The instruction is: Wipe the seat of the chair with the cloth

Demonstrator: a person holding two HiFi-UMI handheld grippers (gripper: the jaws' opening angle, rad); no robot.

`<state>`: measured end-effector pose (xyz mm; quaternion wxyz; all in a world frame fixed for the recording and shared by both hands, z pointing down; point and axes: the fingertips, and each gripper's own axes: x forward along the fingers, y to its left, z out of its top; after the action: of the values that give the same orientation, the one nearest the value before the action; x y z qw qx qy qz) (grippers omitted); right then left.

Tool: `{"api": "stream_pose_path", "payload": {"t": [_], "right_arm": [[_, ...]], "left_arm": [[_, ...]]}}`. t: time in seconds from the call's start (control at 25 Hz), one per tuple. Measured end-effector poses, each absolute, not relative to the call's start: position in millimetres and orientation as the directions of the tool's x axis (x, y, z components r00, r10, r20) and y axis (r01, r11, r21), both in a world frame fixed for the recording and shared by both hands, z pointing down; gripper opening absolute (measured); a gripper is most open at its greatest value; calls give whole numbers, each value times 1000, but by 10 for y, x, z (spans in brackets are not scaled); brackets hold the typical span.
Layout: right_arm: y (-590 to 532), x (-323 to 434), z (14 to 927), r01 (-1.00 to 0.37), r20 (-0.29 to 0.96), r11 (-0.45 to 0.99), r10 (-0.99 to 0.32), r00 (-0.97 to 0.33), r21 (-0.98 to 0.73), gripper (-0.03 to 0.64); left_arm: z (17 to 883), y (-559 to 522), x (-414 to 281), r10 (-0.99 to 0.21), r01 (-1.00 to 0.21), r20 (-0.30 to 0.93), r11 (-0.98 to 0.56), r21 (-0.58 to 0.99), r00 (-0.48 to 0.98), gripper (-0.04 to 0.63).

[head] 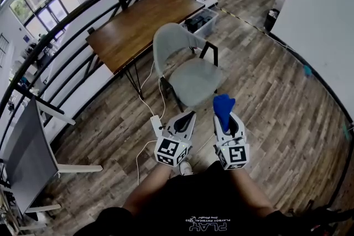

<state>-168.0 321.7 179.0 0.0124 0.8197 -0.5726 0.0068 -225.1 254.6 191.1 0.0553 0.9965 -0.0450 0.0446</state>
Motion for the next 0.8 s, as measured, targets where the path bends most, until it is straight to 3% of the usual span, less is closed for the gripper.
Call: {"api": "stream_pose_path", "payload": {"t": [0.4, 0.8], "right_arm": [[3065, -1450, 1875, -950, 70, -313, -948, 312, -7, 140], [2852, -777, 1945, -972, 92, -232, -969, 228, -26, 140]], "left_arm": [[1888, 2373, -2019, -108, -118, 94, -988, 103, 990, 2], [1920, 2196, -1343, -170, -183, 124, -978, 96, 978, 2]]}}
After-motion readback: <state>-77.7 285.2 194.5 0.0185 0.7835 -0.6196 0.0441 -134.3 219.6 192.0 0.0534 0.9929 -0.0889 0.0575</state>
